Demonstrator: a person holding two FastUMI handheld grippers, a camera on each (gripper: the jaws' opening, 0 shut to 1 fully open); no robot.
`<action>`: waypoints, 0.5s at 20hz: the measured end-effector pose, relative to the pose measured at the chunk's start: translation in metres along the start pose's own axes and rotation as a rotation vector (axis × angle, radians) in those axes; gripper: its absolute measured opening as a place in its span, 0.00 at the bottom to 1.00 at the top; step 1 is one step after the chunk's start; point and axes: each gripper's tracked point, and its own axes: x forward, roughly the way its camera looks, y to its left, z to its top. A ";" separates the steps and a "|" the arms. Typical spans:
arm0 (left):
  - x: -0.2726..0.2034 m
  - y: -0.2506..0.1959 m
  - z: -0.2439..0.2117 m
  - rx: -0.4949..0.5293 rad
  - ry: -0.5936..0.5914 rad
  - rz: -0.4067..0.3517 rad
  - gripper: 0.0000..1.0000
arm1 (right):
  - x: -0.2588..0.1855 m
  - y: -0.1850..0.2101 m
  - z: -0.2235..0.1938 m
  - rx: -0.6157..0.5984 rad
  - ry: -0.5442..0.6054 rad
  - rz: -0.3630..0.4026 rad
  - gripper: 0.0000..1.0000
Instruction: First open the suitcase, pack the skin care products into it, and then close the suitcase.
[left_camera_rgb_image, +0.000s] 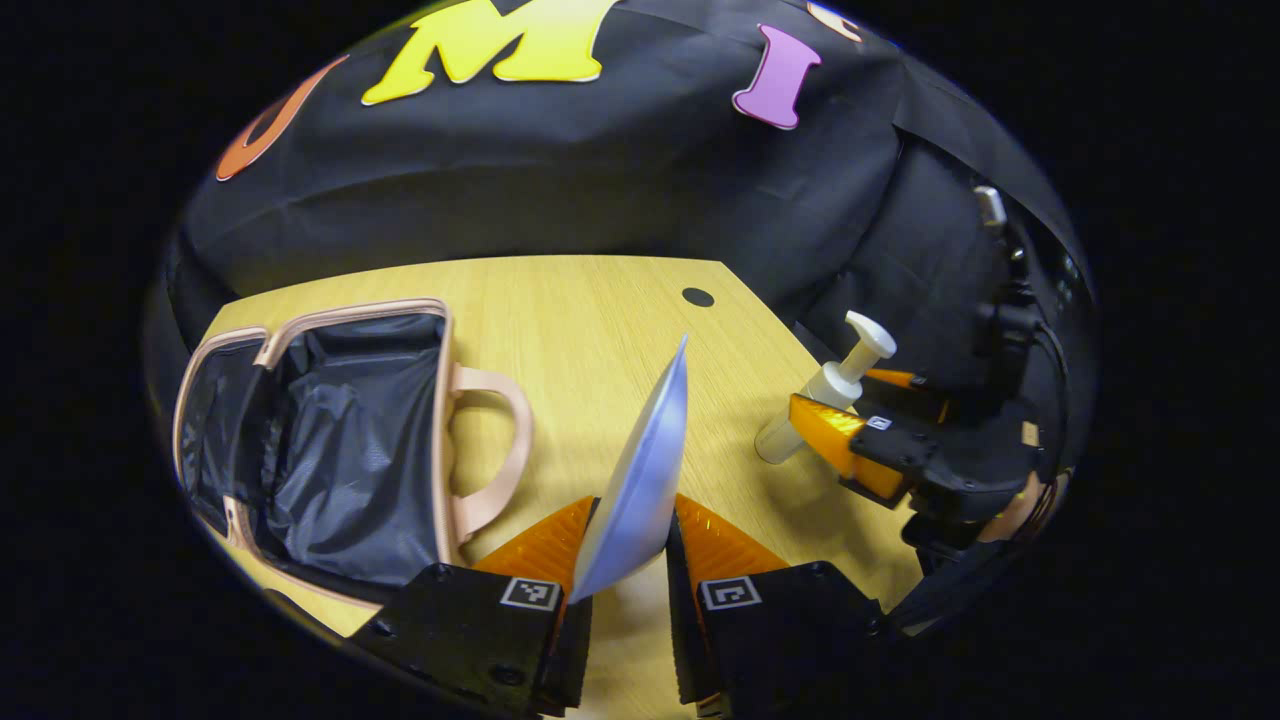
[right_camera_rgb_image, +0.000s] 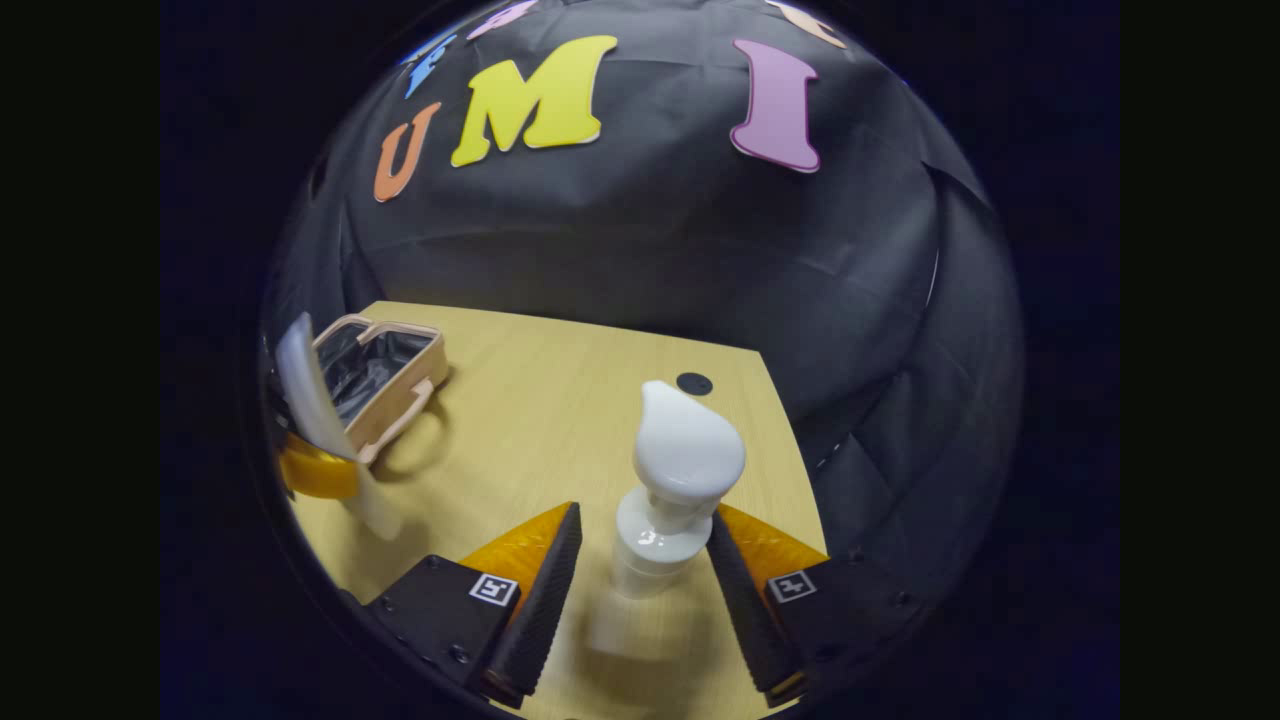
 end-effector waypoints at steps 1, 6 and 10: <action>-0.013 0.005 0.000 -0.010 0.002 0.004 0.37 | 0.003 -0.004 -0.003 0.009 0.005 -0.023 0.66; -0.071 0.052 0.009 -0.052 -0.023 0.043 0.37 | -0.002 -0.001 -0.011 0.079 0.036 -0.056 0.48; -0.098 0.113 0.016 -0.054 -0.041 0.133 0.37 | -0.035 0.016 -0.013 0.102 0.046 -0.072 0.49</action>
